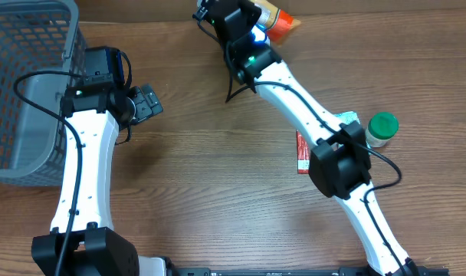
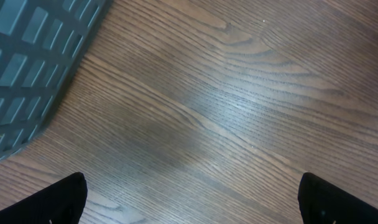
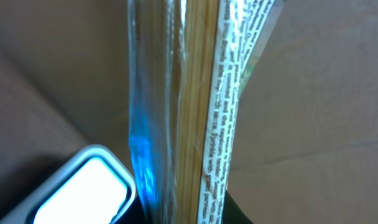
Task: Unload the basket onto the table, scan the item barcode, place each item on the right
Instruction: 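Carry the spaghetti pack to the white scanner and hold it there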
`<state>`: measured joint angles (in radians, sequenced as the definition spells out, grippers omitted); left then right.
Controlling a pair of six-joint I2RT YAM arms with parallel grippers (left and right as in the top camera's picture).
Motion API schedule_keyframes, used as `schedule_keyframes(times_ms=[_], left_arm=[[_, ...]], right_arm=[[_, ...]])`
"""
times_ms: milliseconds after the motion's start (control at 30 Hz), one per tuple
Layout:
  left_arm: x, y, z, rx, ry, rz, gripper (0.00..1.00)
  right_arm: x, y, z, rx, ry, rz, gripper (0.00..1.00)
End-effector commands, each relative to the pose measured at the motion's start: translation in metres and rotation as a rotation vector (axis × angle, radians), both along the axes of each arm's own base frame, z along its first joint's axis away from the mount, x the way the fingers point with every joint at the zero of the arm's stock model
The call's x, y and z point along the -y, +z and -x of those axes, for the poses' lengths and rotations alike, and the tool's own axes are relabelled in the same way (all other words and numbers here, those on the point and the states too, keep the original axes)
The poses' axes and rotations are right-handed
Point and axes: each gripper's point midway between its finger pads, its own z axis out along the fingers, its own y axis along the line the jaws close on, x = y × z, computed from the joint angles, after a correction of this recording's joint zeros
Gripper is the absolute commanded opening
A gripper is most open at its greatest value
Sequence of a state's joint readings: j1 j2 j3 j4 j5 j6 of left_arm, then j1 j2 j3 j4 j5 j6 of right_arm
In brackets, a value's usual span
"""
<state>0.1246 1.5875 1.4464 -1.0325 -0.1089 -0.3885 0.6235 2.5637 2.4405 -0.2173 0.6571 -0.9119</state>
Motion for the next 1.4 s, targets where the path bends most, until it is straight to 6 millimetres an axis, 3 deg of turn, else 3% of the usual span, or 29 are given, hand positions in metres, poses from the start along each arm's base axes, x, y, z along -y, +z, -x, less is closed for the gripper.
schedule_keyframes(times_ms=[0,300,533,633,800,933,1267,1367], left_arm=[[0.000,-0.004,0.000,-0.013,-0.010,-0.005,1.00],[0.000,-0.004,0.000,-0.013,-0.010,-0.005,1.00],[0.000,-0.004,0.000,-0.013,-0.010,-0.005,1.00],[0.000,-0.004,0.000,-0.013,-0.010,-0.005,1.00],[0.000,-0.004,0.000,-0.013,-0.010,-0.005,1.00],[0.000,-0.004,0.000,-0.013,-0.010,-0.005,1.00],[0.000,-0.004,0.000,-0.013,-0.010,-0.005,1.00],[0.000,-0.004,0.000,-0.013,-0.010,-0.005,1.00]], right_arm=[[-0.002,0.035,-0.002,0.135,-0.042,-0.018,0.03],[-0.016,0.021,-0.016,0.259,-0.008,0.048,0.04],[-0.011,0.055,-0.014,0.438,-0.033,0.000,0.04],[-0.010,0.052,-0.014,0.428,-0.036,0.006,0.04],[-0.014,0.023,-0.019,0.380,-0.030,0.027,0.04],[-0.015,0.012,-0.021,0.367,-0.033,-0.022,0.04],[-0.005,0.013,-0.023,0.365,-0.066,-0.026,0.03],[0.006,0.033,-0.019,0.391,-0.123,-0.095,0.03]])
